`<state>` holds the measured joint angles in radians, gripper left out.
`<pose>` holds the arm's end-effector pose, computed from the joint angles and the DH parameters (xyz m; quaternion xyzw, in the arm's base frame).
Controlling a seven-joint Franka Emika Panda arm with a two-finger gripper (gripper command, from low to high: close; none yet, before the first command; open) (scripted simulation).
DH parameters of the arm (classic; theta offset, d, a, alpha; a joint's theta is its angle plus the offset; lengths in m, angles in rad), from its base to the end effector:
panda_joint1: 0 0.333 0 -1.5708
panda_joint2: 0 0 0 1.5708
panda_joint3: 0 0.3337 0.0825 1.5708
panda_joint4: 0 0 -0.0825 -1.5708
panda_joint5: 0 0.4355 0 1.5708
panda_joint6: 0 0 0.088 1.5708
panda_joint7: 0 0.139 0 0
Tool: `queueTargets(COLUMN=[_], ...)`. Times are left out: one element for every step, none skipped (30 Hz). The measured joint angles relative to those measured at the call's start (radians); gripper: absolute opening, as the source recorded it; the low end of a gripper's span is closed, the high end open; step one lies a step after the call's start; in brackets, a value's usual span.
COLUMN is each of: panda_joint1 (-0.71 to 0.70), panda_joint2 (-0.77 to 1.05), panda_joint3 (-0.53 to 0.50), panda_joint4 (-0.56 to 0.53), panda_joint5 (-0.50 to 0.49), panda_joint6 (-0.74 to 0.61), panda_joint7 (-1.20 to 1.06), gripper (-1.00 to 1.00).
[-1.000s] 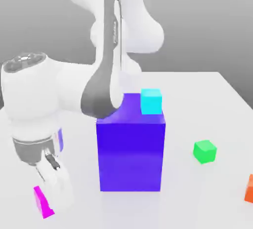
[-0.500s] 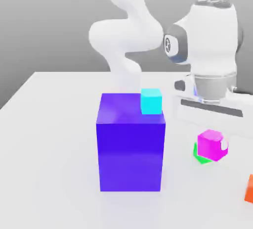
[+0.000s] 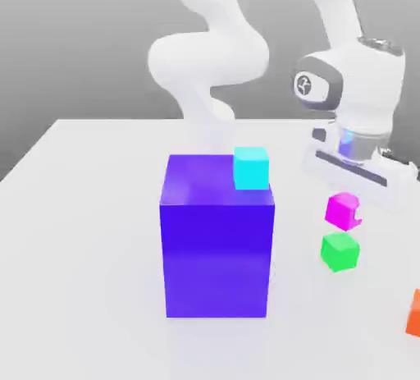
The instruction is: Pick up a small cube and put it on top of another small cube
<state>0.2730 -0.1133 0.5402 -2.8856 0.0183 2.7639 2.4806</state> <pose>0.2578 0.2549 0.1523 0.6642 -0.7470 0.0266 0.0100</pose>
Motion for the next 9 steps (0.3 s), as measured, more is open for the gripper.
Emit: queueTargets(panda_joint1=[-0.011,-0.021,-0.033,-0.041,-0.047,-0.047,-0.046,-0.042,-0.040], panda_joint2=[0.020,0.040,0.060,0.079,0.098,0.117,0.134,0.151,0.167], panda_joint3=[0.002,0.003,0.004,0.003,0.001,-0.007,-0.013,-0.016,-0.018], panda_joint4=[0.001,0.002,0.004,0.004,0.005,0.005,0.005,0.005,0.004], panda_joint5=[-0.035,-0.069,-0.101,-0.131,-0.158,-0.181,-0.199,-0.211,-0.217], panda_joint6=[0.016,0.031,0.048,0.064,0.081,0.099,0.117,0.136,0.156], panda_joint7=[0.025,0.049,0.071,0.092,0.111,0.127,0.139,0.148,0.151], gripper=[-1.00,-1.00,-1.00,-1.00,-1.00,-1.00,-1.00,-1.00,-1.00])
